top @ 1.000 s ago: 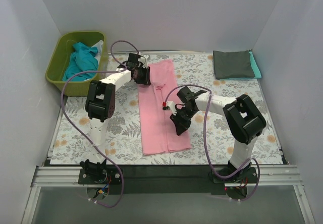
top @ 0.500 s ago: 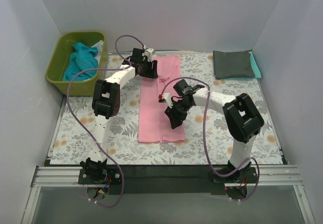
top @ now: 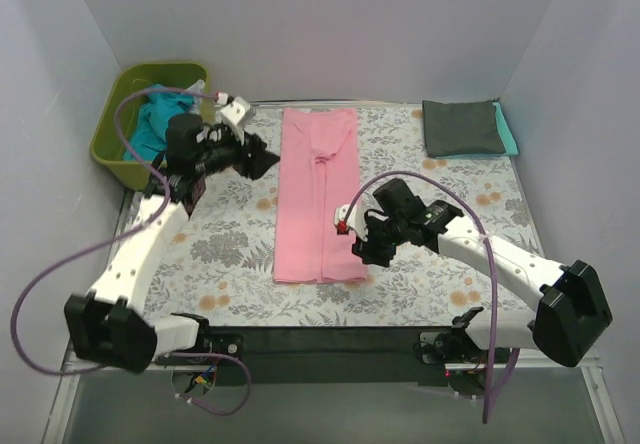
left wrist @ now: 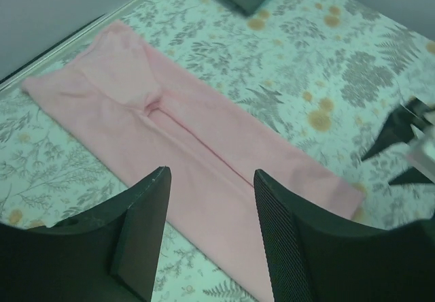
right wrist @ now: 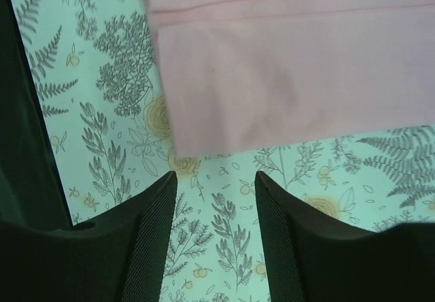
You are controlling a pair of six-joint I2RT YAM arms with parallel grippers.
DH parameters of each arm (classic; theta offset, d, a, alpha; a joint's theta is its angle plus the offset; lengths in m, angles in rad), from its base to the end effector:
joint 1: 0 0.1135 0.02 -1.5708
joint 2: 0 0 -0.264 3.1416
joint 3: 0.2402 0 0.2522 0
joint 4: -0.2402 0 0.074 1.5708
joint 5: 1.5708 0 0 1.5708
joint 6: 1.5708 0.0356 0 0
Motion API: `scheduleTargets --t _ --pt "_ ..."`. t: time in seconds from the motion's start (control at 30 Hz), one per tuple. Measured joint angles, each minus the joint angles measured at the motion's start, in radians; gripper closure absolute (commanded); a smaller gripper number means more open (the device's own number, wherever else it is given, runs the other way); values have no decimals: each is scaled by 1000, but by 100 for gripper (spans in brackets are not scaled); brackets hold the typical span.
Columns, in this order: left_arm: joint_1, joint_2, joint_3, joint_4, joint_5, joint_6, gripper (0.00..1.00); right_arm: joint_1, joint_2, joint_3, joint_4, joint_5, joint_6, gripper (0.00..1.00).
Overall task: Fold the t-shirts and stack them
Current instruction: Fold the tshirt
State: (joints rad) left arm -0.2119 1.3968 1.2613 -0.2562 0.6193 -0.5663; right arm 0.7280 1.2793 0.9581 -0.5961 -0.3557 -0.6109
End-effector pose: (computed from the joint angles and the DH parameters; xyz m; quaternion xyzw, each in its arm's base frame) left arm 0.3088 -0.0876 0.3606 0.0272 0.8091 -0.4352 0.3939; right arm 0.1864 0.1828 0.2607 -0.6230 0.6957 0.1857 0.3056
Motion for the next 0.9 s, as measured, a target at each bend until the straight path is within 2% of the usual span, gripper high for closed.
scheduleTargets --t 0.03,0.1,0.2,0.23,0.27,0.3,0.43,0.57,0.73,0.9 --pt "-8 -157 -126 3 31 45 51 21 -14 -44 4 23 -20 53" --pt "-19 -321 -266 -34 70 113 51 59 -25 -109 13 57 -53 53" --pt "-25 -489 -488 -138 129 272 51 130 -35 -191 55 110 -103 53" --pt "-26 -518 -563 -164 152 418 51 153 -38 -209 79 124 -118 51" --pt "-34 -580 -713 -256 153 436 51 192 -57 -258 138 146 -146 51" --pt "-52 -603 -772 -261 172 544 52 205 -77 -296 197 159 -173 51" --pt "-81 -663 -921 -259 191 710 56 236 -135 -396 290 167 -234 52" --pt "-90 -701 -1016 -249 195 851 57 246 -124 -446 363 172 -281 54" --pt "-93 -698 -1046 -197 198 967 60 261 -97 -466 406 174 -315 62" --pt "-101 -637 -1046 -117 202 1010 60 262 -59 -466 451 174 -347 63"
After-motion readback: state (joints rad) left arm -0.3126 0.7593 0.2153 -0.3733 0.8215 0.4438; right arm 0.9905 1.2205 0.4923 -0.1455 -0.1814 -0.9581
